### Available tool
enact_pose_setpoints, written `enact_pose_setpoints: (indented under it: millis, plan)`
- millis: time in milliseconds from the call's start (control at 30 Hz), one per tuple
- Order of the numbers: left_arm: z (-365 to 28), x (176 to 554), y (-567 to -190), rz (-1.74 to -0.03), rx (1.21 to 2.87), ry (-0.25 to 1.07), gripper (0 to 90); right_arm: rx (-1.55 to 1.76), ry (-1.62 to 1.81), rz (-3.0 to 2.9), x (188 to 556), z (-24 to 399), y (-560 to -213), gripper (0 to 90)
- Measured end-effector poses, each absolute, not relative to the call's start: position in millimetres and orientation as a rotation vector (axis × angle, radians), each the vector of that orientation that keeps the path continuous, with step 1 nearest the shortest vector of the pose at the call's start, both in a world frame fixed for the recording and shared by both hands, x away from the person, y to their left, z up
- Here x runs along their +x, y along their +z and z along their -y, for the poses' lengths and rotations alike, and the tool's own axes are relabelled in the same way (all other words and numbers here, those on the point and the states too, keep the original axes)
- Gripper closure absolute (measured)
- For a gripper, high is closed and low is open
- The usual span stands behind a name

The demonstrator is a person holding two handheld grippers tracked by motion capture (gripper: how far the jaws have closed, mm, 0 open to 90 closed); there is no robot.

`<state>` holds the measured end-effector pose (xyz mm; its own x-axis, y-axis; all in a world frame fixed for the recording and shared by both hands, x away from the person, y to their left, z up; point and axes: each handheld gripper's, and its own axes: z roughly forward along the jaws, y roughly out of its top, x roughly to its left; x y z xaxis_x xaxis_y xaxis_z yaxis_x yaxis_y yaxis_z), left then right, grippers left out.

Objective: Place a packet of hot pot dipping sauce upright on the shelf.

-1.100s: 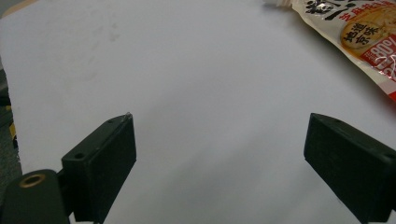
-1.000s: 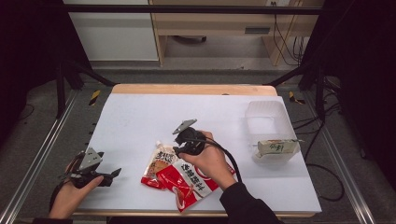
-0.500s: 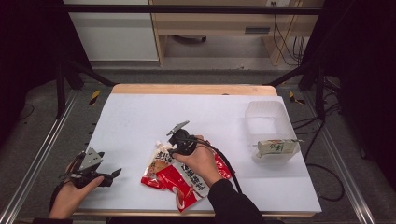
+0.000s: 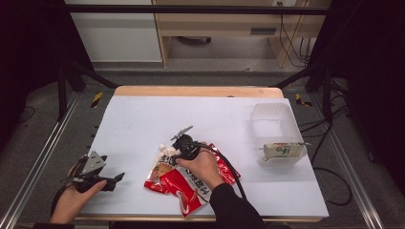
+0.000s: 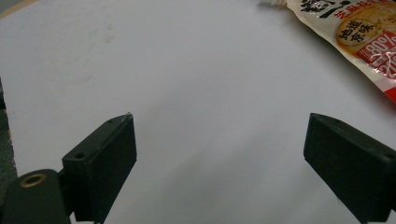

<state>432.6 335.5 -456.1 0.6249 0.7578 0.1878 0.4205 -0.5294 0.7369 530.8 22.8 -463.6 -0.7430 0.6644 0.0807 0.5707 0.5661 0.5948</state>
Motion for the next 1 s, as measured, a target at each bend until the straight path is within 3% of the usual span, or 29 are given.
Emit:
enact_pose_setpoints:
  millis: [267,600,1000]
  plan:
    - [-334,433,-456,-0.913,2.193,0.658,9.5,1.049,0.918,-2.667,529,-24,-464,63.8]
    - [-334,433,-457,-0.912,2.195,0.657,9.6,0.954,0.898,-2.695,522,-28,-463,86.2]
    - [-334,433,-456,-0.912,2.193,0.658,9.6,0.860,0.971,-2.623,518,-33,-446,89.6]
